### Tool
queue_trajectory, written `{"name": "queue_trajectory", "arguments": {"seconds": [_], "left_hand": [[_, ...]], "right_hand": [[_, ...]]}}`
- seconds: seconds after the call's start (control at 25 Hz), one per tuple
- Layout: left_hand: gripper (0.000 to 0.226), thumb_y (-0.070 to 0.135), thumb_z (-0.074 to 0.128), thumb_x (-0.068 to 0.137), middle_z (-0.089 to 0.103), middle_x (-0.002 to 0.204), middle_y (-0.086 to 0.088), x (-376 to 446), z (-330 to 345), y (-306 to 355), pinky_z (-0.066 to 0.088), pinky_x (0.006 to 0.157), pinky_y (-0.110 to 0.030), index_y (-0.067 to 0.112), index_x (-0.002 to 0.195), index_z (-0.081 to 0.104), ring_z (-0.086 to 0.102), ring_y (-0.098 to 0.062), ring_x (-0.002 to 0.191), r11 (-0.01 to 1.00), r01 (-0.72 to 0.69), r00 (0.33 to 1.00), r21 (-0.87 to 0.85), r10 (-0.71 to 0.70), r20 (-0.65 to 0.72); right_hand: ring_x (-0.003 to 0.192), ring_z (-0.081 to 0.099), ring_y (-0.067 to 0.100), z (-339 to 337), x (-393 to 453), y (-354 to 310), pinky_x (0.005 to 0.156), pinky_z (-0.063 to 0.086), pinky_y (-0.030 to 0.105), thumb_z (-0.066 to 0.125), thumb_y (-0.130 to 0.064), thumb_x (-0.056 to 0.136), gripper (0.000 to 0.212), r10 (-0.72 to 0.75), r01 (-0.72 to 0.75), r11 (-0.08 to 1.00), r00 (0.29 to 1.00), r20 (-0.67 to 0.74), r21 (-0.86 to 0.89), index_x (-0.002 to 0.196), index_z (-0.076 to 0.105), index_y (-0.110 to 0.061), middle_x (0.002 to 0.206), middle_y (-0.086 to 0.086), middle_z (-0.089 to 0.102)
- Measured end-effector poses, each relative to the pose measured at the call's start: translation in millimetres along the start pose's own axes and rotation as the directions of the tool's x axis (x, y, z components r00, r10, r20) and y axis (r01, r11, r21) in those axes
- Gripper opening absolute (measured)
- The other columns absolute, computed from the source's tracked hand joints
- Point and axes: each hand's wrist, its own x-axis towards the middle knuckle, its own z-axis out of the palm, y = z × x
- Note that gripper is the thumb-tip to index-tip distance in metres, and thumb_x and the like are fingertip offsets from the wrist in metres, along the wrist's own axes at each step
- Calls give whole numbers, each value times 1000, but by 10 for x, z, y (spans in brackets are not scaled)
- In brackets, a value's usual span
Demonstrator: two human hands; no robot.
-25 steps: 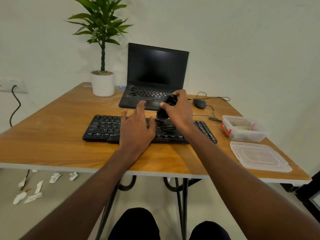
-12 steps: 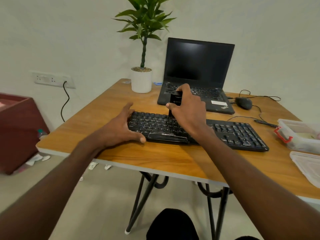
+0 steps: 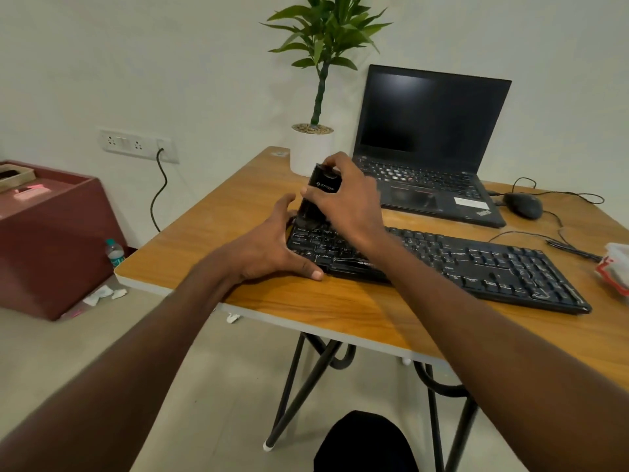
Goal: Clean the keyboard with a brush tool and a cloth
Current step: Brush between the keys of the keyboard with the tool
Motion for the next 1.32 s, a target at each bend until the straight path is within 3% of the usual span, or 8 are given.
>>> {"name": "queue_trajectory", "arguments": {"seconds": [0.16,0.36,0.52,0.68,0.84,0.96,1.16,1.32], "left_hand": [[158,44,107,50,37,163,7,9,-9,-16,41,121,-45,45,163,-3,49,-18,140,1000,3,1000,-29,-3,-9],[152,36,107,55,39,161,6,-8,5,20,41,121,-42,46,162,-1,47,-15,140,999,-28,999,-36,28,-23],[156,39,106,53,30,169,1,-18,15,32,36,122,-40,43,164,-5,38,-20,149,999,-16,999,-38,14,-42],[152,32,106,58,47,154,7,-15,11,1,43,118,-36,41,163,-4,50,-7,136,997,-49,998,-59,47,-44],[151,28,105,60,52,141,14,-5,18,15,48,105,-23,42,162,-6,54,0,125,996,-64,997,-70,60,-53],[147,24,105,59,51,143,12,-9,24,0,51,105,-24,44,160,1,56,-3,128,992,-91,994,-86,85,-66],[154,28,106,57,46,151,8,9,22,-8,47,113,-31,43,162,-5,52,-6,134,993,-80,995,-83,75,-62],[157,37,106,57,40,164,0,8,17,5,39,121,-41,44,163,-8,45,-17,145,998,-34,998,-53,32,-50]], "right_hand": [[102,69,23,-150,150,-87,86,62,39,81,-42,86,51,-102,128,931,991,91,-341,127,57,-24,116,5,71],[94,66,12,-22,73,-101,83,59,32,82,-43,83,45,-102,110,991,989,107,-74,116,58,-25,105,-7,68],[91,66,12,-63,164,-121,75,57,23,84,-40,83,45,-121,130,988,988,101,-81,114,55,-26,104,-5,69],[95,65,16,48,119,-168,81,58,34,81,-38,85,42,-196,225,970,950,245,-96,116,53,-29,102,-6,68],[96,67,19,20,174,-152,78,61,36,80,-37,88,40,-105,101,994,964,243,30,116,53,-27,106,-3,68],[100,70,21,-41,176,-106,74,65,38,80,-29,90,37,-71,-4,981,922,382,192,117,55,-26,109,-1,68],[113,61,13,-113,190,-87,91,57,29,72,-9,93,33,-250,142,959,830,499,245,121,57,-20,117,-5,63],[108,60,15,-44,157,-41,89,55,32,73,-11,92,37,-248,226,969,914,322,105,124,56,-20,114,-7,63]]}}
